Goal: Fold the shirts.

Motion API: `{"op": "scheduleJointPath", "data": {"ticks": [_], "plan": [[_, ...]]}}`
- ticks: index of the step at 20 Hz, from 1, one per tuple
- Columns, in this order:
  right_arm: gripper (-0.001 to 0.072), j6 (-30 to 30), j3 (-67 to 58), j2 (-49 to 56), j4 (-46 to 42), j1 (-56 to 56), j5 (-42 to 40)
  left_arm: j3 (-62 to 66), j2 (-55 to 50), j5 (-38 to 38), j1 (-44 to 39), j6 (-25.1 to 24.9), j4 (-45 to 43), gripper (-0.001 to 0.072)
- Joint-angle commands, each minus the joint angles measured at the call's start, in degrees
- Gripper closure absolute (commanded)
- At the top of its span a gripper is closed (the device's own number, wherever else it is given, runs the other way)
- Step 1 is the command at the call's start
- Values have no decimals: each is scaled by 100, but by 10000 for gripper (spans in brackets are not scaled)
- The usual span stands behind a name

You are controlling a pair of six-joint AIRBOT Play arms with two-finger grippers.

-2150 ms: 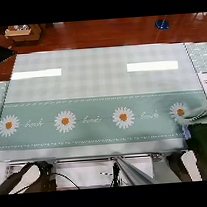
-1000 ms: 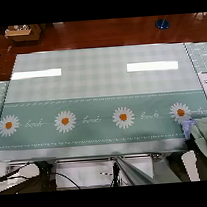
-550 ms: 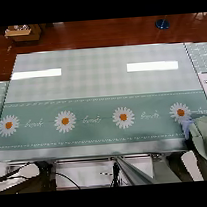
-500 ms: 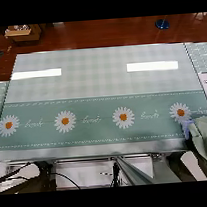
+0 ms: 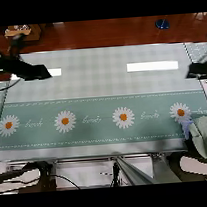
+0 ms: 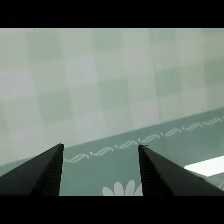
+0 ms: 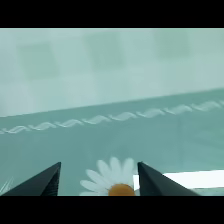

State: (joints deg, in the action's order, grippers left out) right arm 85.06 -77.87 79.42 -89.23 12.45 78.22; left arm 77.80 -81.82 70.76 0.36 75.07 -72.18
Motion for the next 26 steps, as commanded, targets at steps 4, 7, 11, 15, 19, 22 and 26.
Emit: {"op": "scheduleJointPath", "data": {"ticks": [4,7,11,15,19,22,26], "plan": [[171,-177,-144,756,92,-1589,-446,2,-472,570,-1399,855,-1399,157],[171,-175,-144,750,96,-1703,-693,2,-492,468,-1443,1182,-1384,159],[171,-175,-144,750,125,-1696,-688,2,-492,496,-1438,1178,-1379,159],[171,-175,-144,750,125,-1696,-688,2,-507,490,-1438,1178,-1379,159],[170,-175,-144,750,125,-1696,-688,2,-507,487,-1438,1178,-1379,159],[171,-175,-144,750,125,-1696,-688,2,-507,487,-1438,1178,-1379,160],[171,-175,-144,750,125,-1696,-688,2,-507,490,-1438,1178,-1379,159]]}}
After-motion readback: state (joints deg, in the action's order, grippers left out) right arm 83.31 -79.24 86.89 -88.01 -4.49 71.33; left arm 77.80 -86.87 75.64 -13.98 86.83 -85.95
